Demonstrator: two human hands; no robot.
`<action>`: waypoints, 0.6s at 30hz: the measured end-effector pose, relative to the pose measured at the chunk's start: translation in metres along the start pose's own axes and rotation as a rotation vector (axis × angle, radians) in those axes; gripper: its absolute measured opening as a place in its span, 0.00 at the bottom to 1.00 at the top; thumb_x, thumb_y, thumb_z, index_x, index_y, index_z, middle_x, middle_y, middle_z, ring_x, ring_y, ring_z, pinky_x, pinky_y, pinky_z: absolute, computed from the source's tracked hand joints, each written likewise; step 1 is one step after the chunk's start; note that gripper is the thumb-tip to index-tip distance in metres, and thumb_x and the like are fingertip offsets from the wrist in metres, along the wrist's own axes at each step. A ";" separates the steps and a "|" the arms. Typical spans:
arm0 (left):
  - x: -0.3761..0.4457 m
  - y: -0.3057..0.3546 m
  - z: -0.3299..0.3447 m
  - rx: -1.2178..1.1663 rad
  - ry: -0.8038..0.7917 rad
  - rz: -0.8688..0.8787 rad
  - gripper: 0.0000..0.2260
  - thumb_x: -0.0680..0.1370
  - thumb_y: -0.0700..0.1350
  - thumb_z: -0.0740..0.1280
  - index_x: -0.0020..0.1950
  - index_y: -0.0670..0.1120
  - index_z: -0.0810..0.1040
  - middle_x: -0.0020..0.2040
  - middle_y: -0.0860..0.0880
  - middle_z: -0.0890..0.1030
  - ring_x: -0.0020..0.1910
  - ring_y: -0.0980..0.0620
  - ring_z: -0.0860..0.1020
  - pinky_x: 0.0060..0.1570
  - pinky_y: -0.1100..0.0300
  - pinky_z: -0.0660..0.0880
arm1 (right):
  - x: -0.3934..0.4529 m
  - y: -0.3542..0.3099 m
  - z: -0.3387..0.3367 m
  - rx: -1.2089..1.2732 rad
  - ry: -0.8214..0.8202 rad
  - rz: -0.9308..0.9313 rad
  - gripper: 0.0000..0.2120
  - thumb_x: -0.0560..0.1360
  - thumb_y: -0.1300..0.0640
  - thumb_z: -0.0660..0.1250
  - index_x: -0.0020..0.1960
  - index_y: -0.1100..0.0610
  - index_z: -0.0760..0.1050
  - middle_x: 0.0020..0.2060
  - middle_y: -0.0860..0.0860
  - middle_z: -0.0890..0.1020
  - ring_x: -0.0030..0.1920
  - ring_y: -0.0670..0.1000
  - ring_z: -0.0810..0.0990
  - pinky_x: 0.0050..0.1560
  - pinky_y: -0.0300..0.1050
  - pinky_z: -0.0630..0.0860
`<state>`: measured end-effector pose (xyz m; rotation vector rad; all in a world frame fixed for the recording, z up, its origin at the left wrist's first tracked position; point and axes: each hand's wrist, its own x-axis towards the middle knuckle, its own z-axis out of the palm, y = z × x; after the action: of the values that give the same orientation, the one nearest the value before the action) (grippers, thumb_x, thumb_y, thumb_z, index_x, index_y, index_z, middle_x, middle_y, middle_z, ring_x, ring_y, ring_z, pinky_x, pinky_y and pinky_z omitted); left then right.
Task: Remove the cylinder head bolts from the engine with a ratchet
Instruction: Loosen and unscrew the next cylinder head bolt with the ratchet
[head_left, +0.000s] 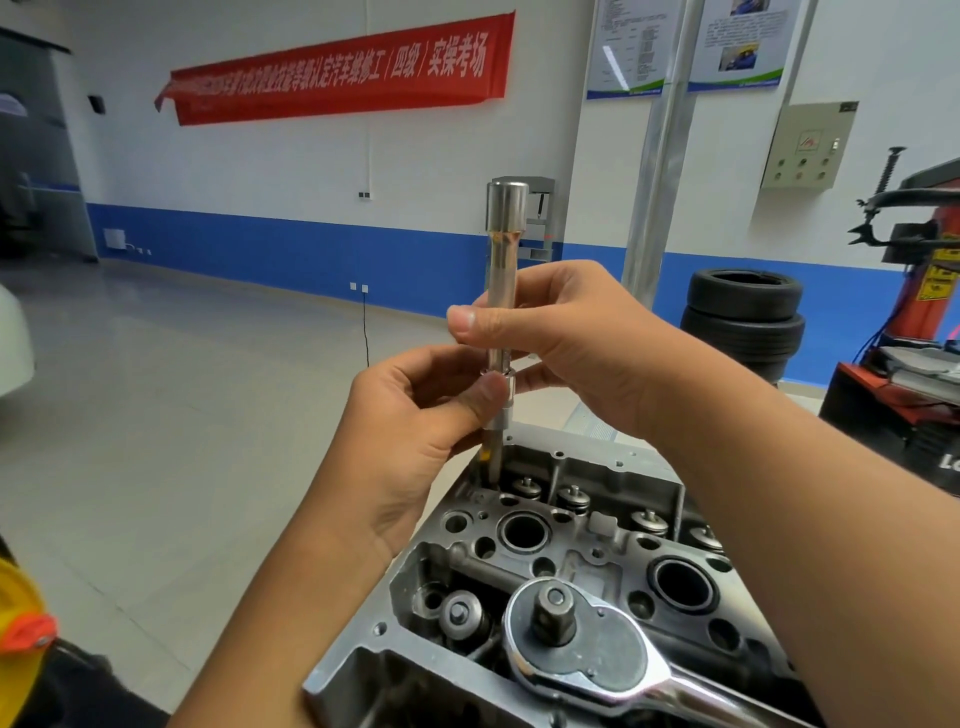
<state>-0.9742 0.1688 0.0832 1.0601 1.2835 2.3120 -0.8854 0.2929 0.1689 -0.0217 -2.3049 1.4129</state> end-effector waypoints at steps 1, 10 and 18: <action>0.000 0.000 0.000 -0.009 0.005 -0.010 0.18 0.63 0.50 0.80 0.50 0.46 0.88 0.48 0.42 0.87 0.45 0.44 0.86 0.43 0.54 0.82 | 0.001 0.001 0.000 0.006 0.015 0.001 0.19 0.70 0.52 0.80 0.49 0.66 0.81 0.38 0.53 0.83 0.40 0.49 0.84 0.48 0.50 0.84; 0.000 0.002 -0.002 0.022 -0.077 -0.033 0.15 0.75 0.45 0.68 0.60 0.45 0.85 0.54 0.41 0.87 0.53 0.39 0.86 0.48 0.51 0.84 | 0.001 0.000 0.001 0.056 0.065 -0.036 0.13 0.74 0.55 0.78 0.43 0.62 0.78 0.41 0.61 0.86 0.40 0.55 0.83 0.44 0.52 0.83; 0.001 0.000 -0.003 0.061 0.057 0.045 0.15 0.63 0.51 0.81 0.48 0.51 0.88 0.43 0.47 0.86 0.42 0.49 0.86 0.44 0.55 0.82 | -0.001 0.000 0.000 0.021 0.075 0.018 0.12 0.72 0.52 0.79 0.47 0.59 0.81 0.38 0.50 0.86 0.43 0.50 0.86 0.59 0.63 0.82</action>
<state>-0.9770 0.1671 0.0825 1.0601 1.3735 2.3660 -0.8843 0.2931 0.1686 -0.0875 -2.2342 1.4205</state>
